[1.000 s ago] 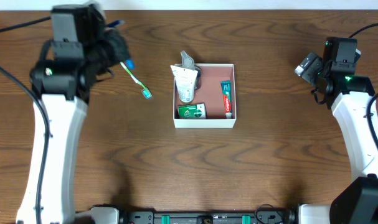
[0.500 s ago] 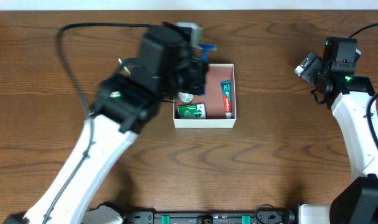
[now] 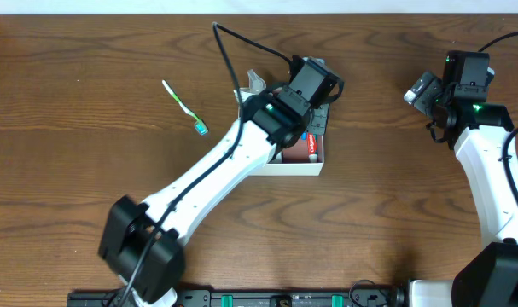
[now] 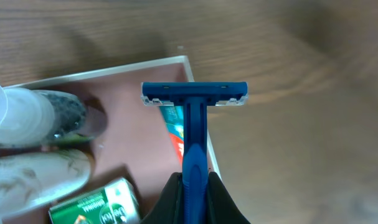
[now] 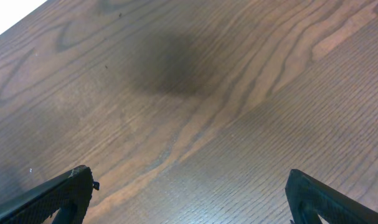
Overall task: Pack container
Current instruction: 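Carry the razor over the box and lower it inside with the left gripper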
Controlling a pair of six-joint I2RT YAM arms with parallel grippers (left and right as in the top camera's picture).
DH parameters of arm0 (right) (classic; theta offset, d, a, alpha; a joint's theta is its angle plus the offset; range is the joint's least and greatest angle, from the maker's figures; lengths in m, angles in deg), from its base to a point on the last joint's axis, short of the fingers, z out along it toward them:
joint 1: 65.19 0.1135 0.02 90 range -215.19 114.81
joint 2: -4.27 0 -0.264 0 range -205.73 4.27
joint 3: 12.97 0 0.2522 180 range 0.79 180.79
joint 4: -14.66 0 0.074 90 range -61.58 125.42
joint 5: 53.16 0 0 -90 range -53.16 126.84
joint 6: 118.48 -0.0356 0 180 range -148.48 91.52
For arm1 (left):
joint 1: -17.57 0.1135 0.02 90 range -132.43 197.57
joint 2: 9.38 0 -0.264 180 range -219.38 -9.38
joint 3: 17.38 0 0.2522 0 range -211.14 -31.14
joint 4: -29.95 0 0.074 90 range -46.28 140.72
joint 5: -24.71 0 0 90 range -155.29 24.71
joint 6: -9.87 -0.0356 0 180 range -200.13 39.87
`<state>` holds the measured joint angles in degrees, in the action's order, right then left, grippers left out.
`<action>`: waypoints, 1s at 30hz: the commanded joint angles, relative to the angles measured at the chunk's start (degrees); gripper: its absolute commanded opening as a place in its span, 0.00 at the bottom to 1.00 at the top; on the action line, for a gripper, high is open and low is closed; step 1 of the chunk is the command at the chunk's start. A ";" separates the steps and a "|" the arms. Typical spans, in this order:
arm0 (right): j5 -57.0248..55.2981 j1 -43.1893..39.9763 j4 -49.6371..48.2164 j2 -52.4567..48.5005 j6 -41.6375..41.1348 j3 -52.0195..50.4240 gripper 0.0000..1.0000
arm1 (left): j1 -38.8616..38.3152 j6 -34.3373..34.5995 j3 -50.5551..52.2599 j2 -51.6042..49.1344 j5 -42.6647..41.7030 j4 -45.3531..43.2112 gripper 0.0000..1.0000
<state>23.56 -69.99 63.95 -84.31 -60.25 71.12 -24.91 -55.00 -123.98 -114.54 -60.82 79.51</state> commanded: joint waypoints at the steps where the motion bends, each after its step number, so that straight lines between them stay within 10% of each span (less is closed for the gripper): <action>1: -0.20 -0.50 0.07 -0.26 0.76 0.17 0.99 | 0.07 1.11 -0.68 -2.21 4.92 -1.49 0.08; 24: -0.17 -0.50 0.07 -0.26 0.76 0.17 0.99 | -0.15 -1.51 -0.61 -8.02 6.58 -2.03 0.08; 30: -0.17 -0.50 0.07 -0.26 0.76 0.17 0.99 | -0.15 -1.53 -0.61 -8.02 6.56 -1.86 0.25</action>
<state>23.56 -69.99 63.95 -84.31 -60.25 71.12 -24.93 -56.23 -123.98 -122.28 -55.62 77.50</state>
